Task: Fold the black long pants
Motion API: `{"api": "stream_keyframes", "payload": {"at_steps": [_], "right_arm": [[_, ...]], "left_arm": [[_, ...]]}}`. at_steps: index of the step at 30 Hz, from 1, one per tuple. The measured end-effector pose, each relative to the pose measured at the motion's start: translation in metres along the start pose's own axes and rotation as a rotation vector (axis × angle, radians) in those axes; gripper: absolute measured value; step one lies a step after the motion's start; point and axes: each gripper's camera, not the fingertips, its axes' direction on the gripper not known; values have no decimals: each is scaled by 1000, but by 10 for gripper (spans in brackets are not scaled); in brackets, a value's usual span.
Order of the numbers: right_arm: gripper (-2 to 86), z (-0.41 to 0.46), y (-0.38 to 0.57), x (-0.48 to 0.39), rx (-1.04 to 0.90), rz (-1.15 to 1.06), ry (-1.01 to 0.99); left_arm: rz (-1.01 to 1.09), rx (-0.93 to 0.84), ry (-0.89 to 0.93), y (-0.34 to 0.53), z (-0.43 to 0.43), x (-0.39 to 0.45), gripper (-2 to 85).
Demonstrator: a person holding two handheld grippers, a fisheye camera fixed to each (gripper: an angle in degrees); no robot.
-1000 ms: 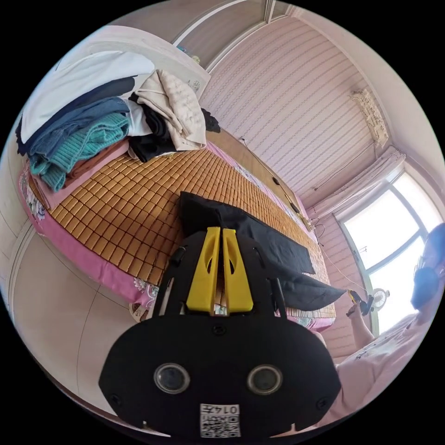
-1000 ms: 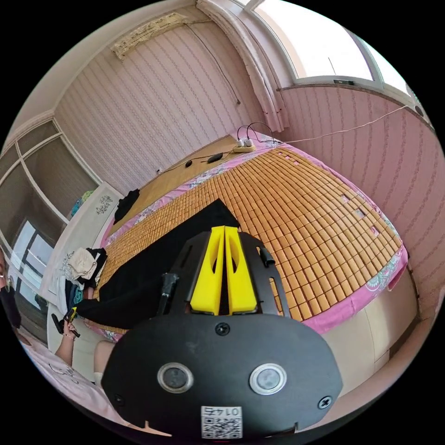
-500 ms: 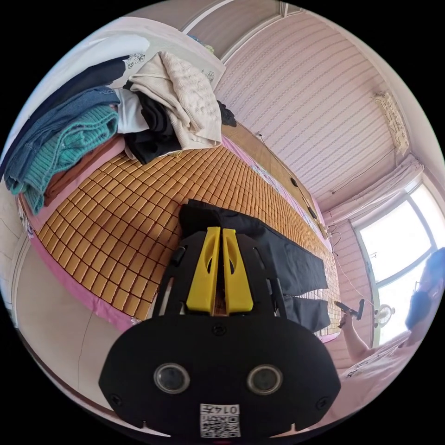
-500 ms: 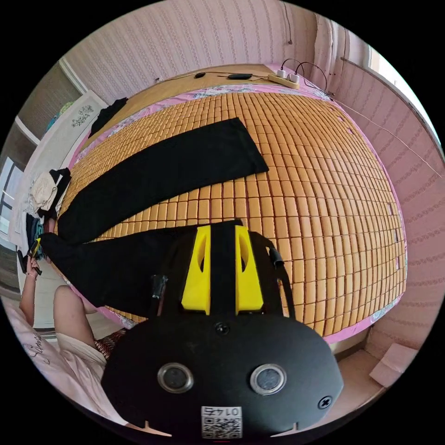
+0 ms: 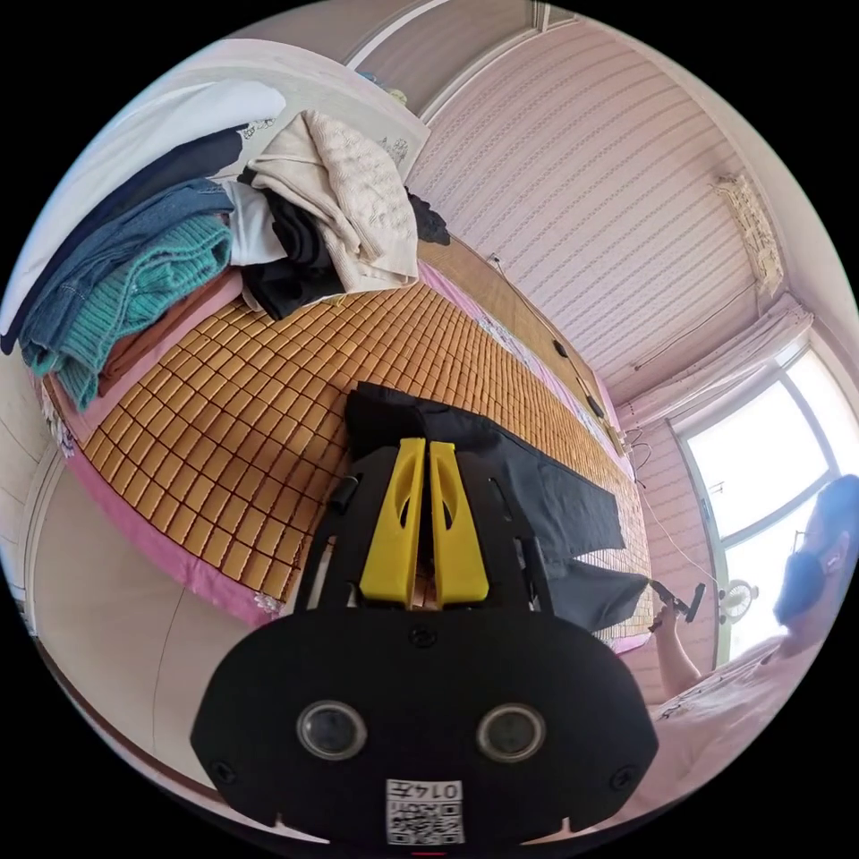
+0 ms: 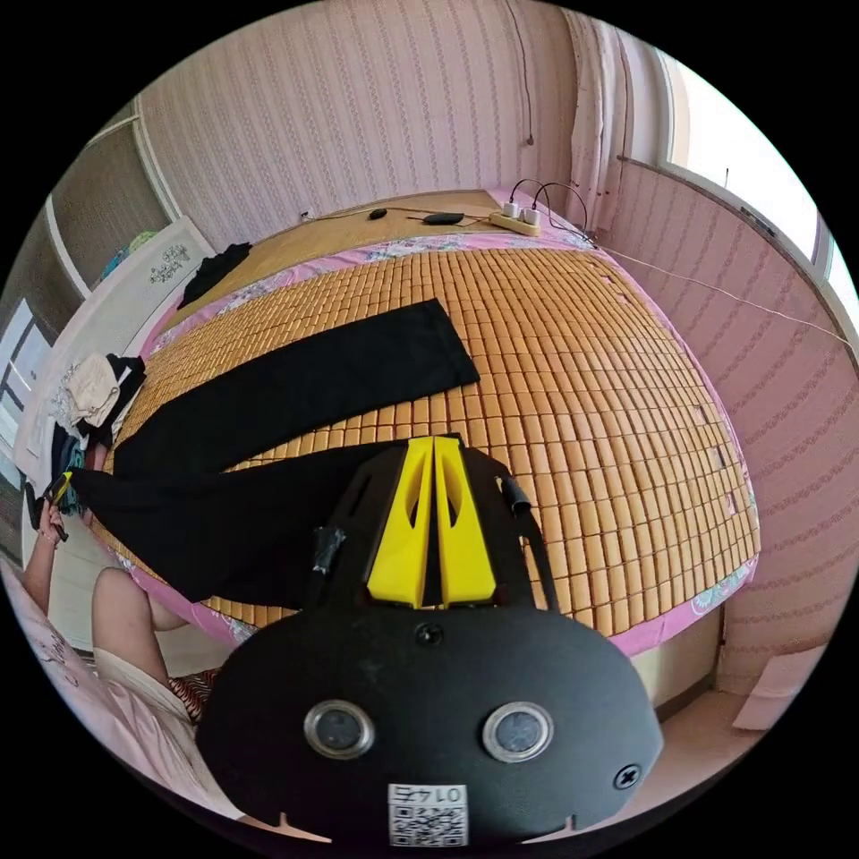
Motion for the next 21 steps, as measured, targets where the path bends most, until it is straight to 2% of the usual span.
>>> {"api": "stream_keyframes", "payload": {"at_steps": [5, 9, 12, 13, 16, 21], "right_arm": [[-3, -35, -54, -14, 98, -85, 116], [4, -14, -152, -20, 100, -102, 123], [21, 30, -216, -25, 64, -8, 98], [63, 53, -230, -28, -25, 21, 134], [108, 89, -224, -35, -163, 2, 146], [128, 115, -173, -8, -280, 45, 142]], "left_arm": [[82, 39, 24, -25, 21, 38, -9], [102, 79, 60, -65, 70, 58, -1], [-3, 85, 1, -95, 143, 65, 35], [-62, 68, -28, -100, 171, 64, 59], [-77, 23, -51, -98, 215, 75, 71], [117, -25, -154, -61, 239, 108, 64]]}}
